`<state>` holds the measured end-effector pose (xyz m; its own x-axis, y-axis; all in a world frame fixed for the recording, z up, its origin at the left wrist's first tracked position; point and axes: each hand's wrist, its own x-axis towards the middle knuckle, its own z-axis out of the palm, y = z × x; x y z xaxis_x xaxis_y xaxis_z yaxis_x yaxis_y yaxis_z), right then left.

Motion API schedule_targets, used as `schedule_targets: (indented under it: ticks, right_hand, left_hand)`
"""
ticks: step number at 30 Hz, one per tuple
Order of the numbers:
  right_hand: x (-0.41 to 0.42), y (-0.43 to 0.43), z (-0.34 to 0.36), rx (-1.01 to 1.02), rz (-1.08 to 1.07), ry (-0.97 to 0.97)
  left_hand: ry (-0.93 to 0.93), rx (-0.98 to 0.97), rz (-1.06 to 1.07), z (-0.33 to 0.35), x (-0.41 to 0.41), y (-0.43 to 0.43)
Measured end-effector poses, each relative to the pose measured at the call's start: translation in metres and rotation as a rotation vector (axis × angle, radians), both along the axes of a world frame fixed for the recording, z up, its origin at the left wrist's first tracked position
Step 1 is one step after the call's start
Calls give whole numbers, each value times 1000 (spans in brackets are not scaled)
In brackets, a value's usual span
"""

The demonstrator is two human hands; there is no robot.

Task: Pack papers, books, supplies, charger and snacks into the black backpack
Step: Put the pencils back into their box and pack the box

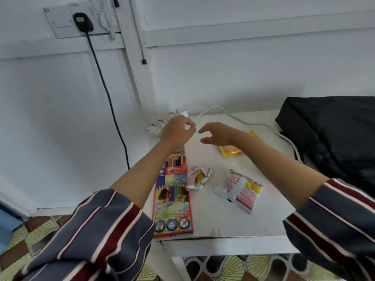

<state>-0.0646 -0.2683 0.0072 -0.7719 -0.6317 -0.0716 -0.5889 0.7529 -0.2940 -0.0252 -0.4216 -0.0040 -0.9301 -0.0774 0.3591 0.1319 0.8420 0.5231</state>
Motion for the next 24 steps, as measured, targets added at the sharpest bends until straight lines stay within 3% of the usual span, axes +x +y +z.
schedule_targets:
  ticks: [7, 24]
  right_hand:
    - [-3, 122, 29, 49, -83, 57]
    - [-9, 454, 50, -8, -457, 106]
  left_hand:
    - [-52, -192, -150, 33, -14, 126]
    - [-84, -343, -503, 55, -69, 458]
